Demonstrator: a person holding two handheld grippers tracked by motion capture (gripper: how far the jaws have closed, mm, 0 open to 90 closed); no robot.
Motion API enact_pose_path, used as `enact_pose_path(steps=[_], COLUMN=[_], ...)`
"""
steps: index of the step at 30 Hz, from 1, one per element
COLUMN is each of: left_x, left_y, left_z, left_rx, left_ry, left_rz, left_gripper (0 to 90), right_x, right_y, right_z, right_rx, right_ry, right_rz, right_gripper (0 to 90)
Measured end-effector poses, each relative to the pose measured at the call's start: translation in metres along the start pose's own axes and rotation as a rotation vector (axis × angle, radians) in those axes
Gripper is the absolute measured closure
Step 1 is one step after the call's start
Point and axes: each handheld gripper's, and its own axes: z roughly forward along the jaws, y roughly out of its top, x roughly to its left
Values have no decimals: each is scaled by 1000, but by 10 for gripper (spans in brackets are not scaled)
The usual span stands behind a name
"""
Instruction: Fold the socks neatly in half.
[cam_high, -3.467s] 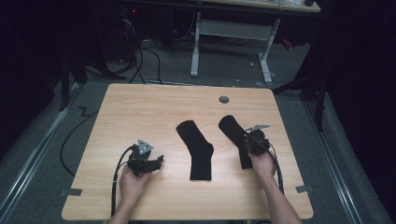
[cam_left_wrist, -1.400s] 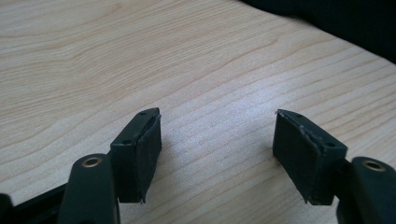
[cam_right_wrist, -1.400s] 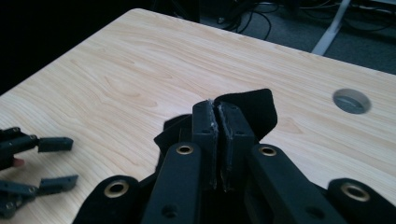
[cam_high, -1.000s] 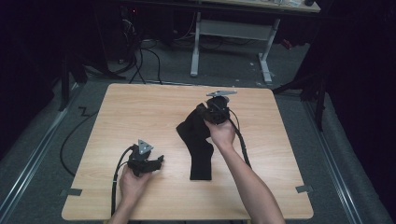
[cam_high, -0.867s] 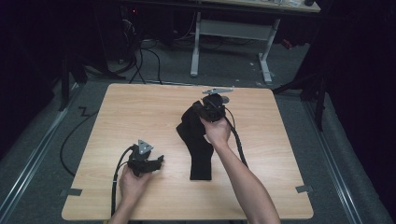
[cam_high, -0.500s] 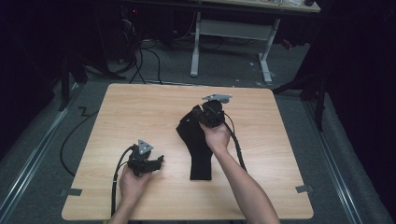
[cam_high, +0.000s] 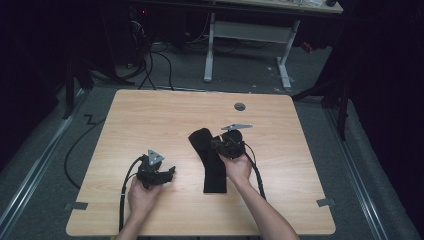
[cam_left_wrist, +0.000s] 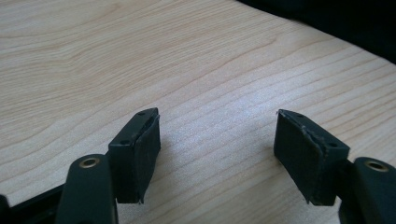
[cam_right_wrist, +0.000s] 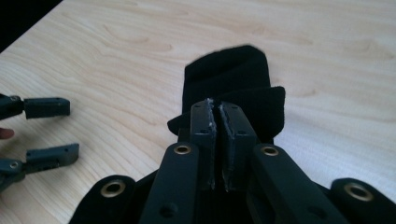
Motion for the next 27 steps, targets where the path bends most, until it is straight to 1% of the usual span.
enact_pose_path(steps=[3,4,5,8,9,11,12,16,17,19,22,25,27], left_x=[0,0,0,0,0,0,0,0,0,0,0,0,0], left_y=[0,0,0,0,0,0,0,0,0,0,0,0,0], left_z=[0,0,0,0,0,0,0,0,0,0,0,0,0], left_rx=[0,0,0,0,0,0,0,0,0,0,0,0,0], left_ry=[0,0,0,0,0,0,0,1,1,1,1,1,1], left_rz=[0,0,0,-1,-1,-1,-1,-1,-1,-1,-1,-1,-1], left_gripper=[321,321,321,321,321,321,321,321,321,321,321,321,321], right_x=[-3,-4,-3,-2,-2,-4,-6,-8,-9,-9,-9,-9,-9], right_y=[-8,-10,-12,-19,-22,-26,-28,-33,-36,-37,-36,-34,-33], right_z=[3,4,5,9,12,16,18,23,25,25,22,15,8], right_rx=[7,10,21,37,46,55,69,83,87,85,70,43,13], right_ry=[9,8,1,-41,-51,-59,-64,-60,-53,-49,-42,-53,-60], right_rz=[14,8,0,-66,-79,-85,-88,-85,-95,-109,-108,-117,-114], right_gripper=[834,828,824,816,811,798,791,758,734,713,653,578,530])
